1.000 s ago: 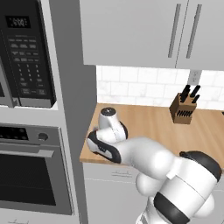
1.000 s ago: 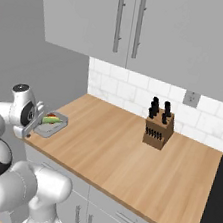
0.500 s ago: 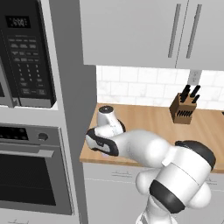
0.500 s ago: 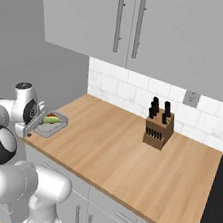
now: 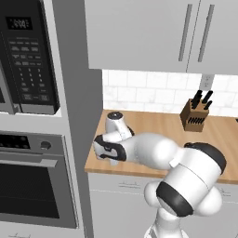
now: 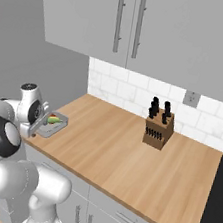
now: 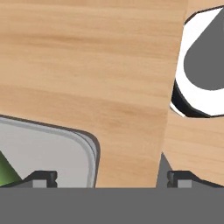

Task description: Take the meat container that has the steak and place it on the second highest rack of the freezer. Then take the vegetable container that has the corn and tomato and place it on the highest rack of the freezer.

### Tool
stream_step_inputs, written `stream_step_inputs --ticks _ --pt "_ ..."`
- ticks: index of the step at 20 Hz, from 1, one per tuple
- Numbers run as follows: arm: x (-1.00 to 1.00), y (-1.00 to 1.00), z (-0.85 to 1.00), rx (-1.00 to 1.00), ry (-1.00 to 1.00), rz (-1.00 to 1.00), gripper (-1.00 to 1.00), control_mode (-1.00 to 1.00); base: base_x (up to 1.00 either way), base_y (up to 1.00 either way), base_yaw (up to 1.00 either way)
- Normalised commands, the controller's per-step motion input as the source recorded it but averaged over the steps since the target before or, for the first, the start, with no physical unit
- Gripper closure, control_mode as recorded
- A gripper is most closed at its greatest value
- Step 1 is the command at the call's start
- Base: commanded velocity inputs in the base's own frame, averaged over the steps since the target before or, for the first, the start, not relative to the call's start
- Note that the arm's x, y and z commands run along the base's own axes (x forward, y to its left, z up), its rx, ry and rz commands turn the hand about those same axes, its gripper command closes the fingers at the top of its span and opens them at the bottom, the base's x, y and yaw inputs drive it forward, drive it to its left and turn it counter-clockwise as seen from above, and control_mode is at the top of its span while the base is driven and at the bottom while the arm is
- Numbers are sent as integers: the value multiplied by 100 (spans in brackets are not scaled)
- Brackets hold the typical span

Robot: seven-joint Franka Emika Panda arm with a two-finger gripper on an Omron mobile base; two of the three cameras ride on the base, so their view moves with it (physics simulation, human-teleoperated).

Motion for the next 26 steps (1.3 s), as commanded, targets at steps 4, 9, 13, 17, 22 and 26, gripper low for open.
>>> stream_step_inputs --ticks 4,9,13,17,22,26 --pt "21 0 -22 0 2 0 -100 -100 0 0 0" --pt "17 0 -22 0 1 0 -100 -100 0 0 0" --pt "5 0 -9 0 0 0 -100 -100 0 0 0" --pt "10 0 0 0 0 0 -100 -100 0 0 0" --pt "10 0 -1 0 0 0 -100 -100 0 0 0" --pt "9 0 -4 0 0 0 -100 -100 0 0 0"
